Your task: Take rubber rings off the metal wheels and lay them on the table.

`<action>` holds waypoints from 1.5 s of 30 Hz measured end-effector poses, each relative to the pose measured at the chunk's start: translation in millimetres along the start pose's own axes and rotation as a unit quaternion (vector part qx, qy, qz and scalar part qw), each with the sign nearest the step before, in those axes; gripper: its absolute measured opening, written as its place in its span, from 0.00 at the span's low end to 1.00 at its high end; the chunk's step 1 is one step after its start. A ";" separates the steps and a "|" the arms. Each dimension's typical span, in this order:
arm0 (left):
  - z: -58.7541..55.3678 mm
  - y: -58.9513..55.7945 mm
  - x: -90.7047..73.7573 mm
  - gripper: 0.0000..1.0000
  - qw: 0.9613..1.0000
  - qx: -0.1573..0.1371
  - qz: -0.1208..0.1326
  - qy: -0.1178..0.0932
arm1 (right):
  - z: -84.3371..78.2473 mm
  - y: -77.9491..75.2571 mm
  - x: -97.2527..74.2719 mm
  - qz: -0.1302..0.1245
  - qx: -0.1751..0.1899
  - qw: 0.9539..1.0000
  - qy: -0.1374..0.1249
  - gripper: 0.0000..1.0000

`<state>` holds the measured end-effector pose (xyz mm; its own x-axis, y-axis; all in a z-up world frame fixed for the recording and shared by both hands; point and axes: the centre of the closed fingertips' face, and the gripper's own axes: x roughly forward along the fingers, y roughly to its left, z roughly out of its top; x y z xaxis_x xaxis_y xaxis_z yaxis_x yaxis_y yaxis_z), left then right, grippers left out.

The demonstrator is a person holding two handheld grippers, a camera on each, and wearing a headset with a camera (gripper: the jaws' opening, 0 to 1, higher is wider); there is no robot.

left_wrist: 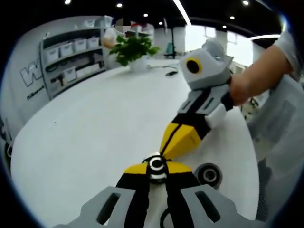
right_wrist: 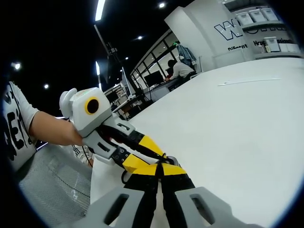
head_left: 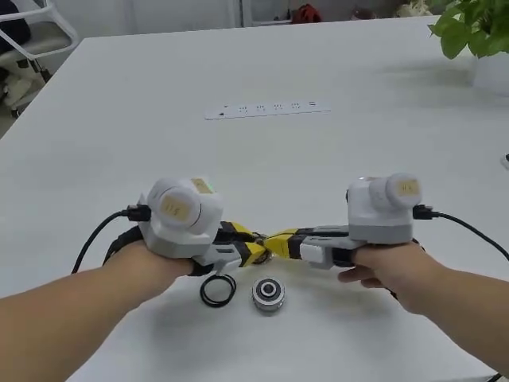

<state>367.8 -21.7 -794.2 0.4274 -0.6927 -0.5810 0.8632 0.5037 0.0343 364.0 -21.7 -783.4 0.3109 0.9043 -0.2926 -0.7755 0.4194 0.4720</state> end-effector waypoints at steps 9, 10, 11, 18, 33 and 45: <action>3.1 -8.0 -4.8 0.24 0.999 -0.028 -0.026 -0.010 | 3.3 -4.0 -3.0 -0.007 0.008 1.000 -0.005 0.00; 3.3 -8.4 -6.7 0.25 0.999 -0.027 -0.028 -0.011 | 3.7 -3.3 -3.2 -0.006 0.007 1.000 -0.004 0.00; 3.3 -8.5 -9.6 0.25 0.999 -0.021 -0.026 -0.011 | 4.1 -2.9 -3.4 -0.006 0.007 1.000 -0.004 0.00; 3.9 -6.4 -27.9 0.35 1.000 0.005 -0.023 -0.018 | 5.0 -0.3 -5.4 -0.004 0.007 1.000 0.000 0.00; -0.9 -2.1 -75.6 0.53 0.999 -0.013 -0.006 -0.045 | 12.3 9.9 -8.9 0.005 0.005 1.000 -0.003 0.00; -2.9 -16.3 -99.4 0.61 0.998 -0.009 -0.004 -0.055 | 21.9 26.8 -6.4 0.025 0.006 1.000 -0.010 0.00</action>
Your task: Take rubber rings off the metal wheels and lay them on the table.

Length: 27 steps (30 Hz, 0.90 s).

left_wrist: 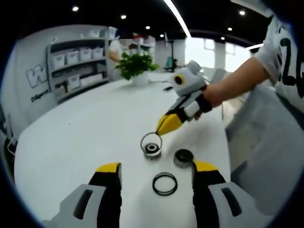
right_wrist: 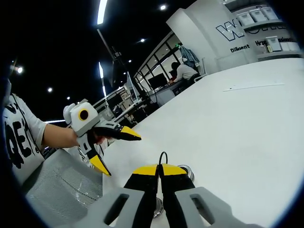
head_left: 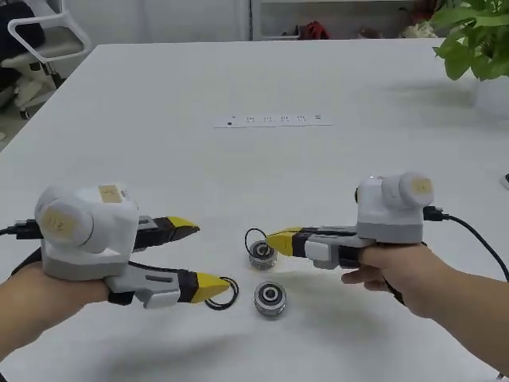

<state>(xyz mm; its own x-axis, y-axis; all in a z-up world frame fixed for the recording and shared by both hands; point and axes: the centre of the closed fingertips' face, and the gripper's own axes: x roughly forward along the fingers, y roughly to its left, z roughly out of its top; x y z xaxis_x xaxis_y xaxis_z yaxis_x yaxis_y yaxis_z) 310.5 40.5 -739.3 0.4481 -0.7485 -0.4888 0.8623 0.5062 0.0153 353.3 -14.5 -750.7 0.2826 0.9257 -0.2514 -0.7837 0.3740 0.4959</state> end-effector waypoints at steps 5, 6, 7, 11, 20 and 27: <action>-3.1 -0.4 -7.0 0.63 1.000 0.002 0.000 0.000 | 1.1 6.5 2.7 0.009 -0.001 1.000 0.001 0.00; -3.6 -0.1 -7.9 0.64 1.000 0.001 0.001 0.000 | 0.9 7.6 3.2 0.010 0.000 1.000 0.002 0.00; -4.3 0.1 -9.3 0.64 1.000 0.000 0.001 -0.001 | 0.4 9.5 3.9 0.013 0.000 1.000 0.003 0.00; -8.0 0.9 -12.6 0.65 1.000 -0.001 0.003 0.000 | -2.1 15.9 7.4 0.023 0.001 1.000 0.010 0.00; -15.0 1.3 -17.6 0.65 1.000 -0.003 0.002 0.003 | -13.9 33.0 19.3 0.051 0.001 0.998 0.035 0.00; -19.7 0.8 -20.7 0.65 1.000 -0.009 0.003 0.003 | -27.8 45.4 27.1 0.074 0.000 0.995 0.061 0.00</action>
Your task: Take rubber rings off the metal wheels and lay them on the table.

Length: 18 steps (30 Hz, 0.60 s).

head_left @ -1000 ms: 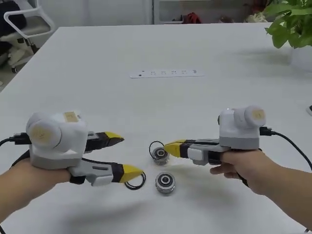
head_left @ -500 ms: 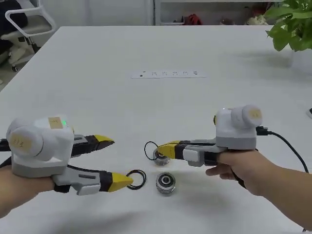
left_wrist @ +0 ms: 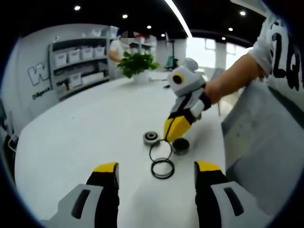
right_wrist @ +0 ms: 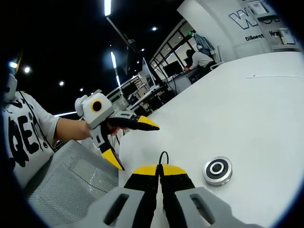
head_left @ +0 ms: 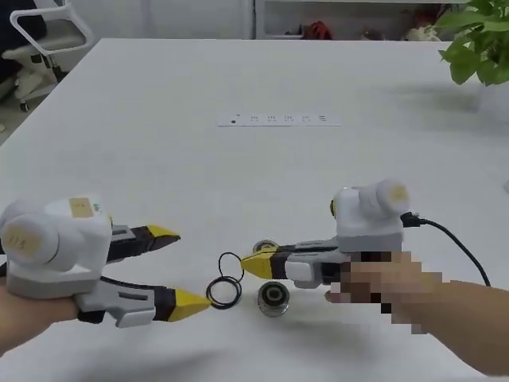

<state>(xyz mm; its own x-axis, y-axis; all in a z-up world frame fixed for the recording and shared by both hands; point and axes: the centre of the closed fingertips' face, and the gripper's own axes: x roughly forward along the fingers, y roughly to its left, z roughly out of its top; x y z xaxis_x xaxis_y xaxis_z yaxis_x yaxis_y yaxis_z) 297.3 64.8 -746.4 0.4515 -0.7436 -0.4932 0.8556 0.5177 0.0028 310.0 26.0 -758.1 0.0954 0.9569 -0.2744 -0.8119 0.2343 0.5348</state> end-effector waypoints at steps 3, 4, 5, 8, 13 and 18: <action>-2.1 -0.3 -1.0 0.65 1.000 0.000 0.000 0.002 | -3.4 3.9 3.5 0.009 0.002 1.000 0.007 0.00; -2.8 -0.4 -1.5 0.65 1.000 0.000 0.000 0.002 | -4.8 5.4 4.8 0.013 0.002 1.000 0.010 0.00; -3.1 -0.4 -1.9 0.65 1.000 -0.001 0.000 0.002 | -5.7 6.4 5.7 0.015 0.002 1.000 0.012 0.00; -4.0 -0.1 -3.1 0.65 1.000 -0.001 0.001 0.002 | -9.2 9.7 8.4 0.022 0.005 1.000 0.018 0.00; -6.5 -0.7 -4.0 0.65 1.000 -0.003 0.002 0.004 | -14.7 13.2 12.2 0.031 0.010 0.999 0.027 0.00; -9.1 -1.8 -3.5 0.65 1.000 -0.003 0.001 0.007 | -20.3 9.8 13.4 0.026 0.012 0.999 0.037 0.00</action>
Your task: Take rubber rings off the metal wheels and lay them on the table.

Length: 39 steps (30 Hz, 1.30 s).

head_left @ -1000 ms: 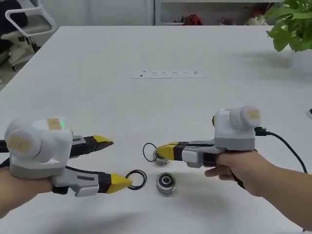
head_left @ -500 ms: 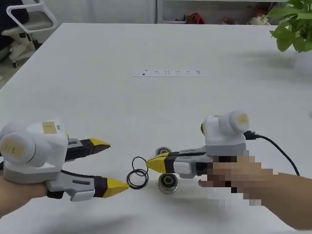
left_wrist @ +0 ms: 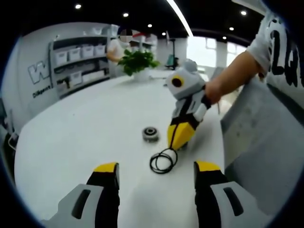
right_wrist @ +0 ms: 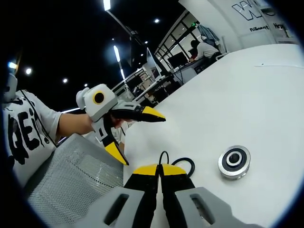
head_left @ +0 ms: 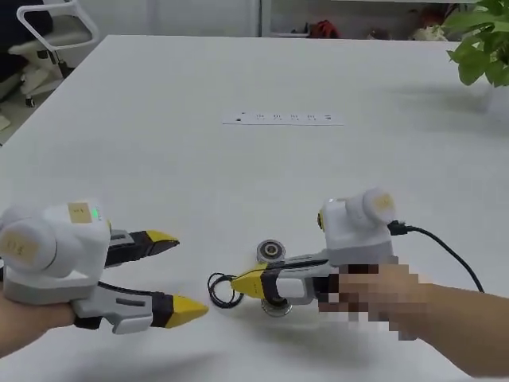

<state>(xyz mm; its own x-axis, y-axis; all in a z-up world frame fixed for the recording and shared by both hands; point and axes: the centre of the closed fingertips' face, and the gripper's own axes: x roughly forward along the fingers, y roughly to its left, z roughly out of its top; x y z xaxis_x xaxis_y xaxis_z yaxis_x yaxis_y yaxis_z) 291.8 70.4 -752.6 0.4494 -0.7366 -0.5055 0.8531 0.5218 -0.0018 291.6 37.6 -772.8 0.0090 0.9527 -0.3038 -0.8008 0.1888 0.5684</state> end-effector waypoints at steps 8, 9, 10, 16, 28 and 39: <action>-2.4 -0.3 0.2 0.65 1.000 -0.002 -0.001 0.004 | -3.3 -8.9 -0.7 -0.015 0.004 1.000 0.002 0.00; -2.6 -0.4 0.3 0.65 1.000 -0.003 -0.001 0.005 | -3.4 -9.2 -0.7 -0.016 0.004 1.000 0.003 0.00; -2.9 -0.8 0.5 0.65 1.000 -0.003 -0.001 0.005 | -3.4 -9.5 -0.5 -0.018 0.002 1.000 0.002 0.00; -3.3 -3.0 1.0 0.64 1.000 -0.003 -0.002 0.008 | -4.1 -13.7 -0.9 -0.035 -0.009 0.999 0.006 0.11; -6.2 -5.1 -1.4 0.64 1.000 -0.006 0.000 0.013 | -8.0 -14.9 -0.5 -0.053 -0.059 0.997 0.025 0.31; -4.8 -4.9 -2.3 0.64 1.000 -0.009 -0.003 0.011 | 10.8 -17.9 -19.2 -0.077 -0.081 0.994 -0.001 0.43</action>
<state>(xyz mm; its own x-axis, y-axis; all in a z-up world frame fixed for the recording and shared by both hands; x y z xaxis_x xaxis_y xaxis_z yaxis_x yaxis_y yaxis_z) 285.3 71.5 -755.5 0.4387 -0.7295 -0.5248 0.8504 0.5258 -0.0200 312.2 18.5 -768.9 0.1391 0.9161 -0.3760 -0.8758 0.2910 0.3850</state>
